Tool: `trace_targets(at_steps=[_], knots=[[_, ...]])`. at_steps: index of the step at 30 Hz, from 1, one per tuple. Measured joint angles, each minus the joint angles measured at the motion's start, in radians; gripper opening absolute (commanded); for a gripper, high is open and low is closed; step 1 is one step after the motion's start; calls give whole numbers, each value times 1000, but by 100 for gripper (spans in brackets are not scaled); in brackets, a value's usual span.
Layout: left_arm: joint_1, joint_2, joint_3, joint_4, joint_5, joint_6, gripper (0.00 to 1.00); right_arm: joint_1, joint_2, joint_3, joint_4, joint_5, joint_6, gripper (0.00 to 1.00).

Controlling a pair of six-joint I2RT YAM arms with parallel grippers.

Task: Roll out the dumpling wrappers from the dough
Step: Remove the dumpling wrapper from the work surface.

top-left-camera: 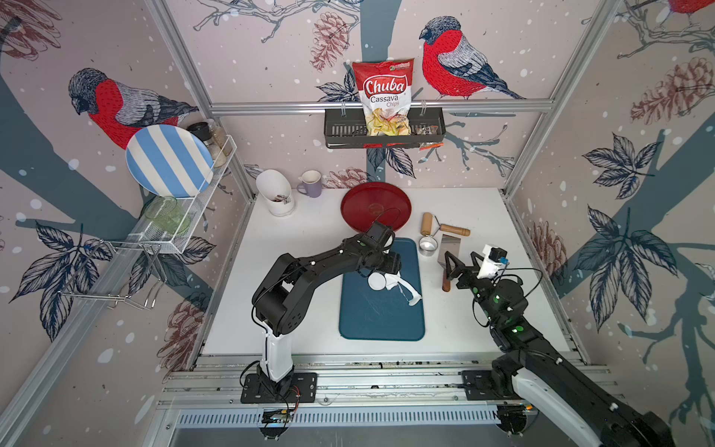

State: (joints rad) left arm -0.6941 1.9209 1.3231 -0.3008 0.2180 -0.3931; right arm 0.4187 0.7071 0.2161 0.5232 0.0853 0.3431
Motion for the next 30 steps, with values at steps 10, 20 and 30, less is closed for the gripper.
trace_targets(at_steps=[10, 20, 30], knots=[[13, 53, 19, -2, 40, 27, 60, -1, 2, -1, 4, 0, 0, 100], [16, 88, 32, -3, 67, 27, 54, -3, 3, -1, 6, 0, 0, 100], [17, 100, 39, -5, 71, 31, 42, -3, 2, -2, 6, -1, 1, 100]])
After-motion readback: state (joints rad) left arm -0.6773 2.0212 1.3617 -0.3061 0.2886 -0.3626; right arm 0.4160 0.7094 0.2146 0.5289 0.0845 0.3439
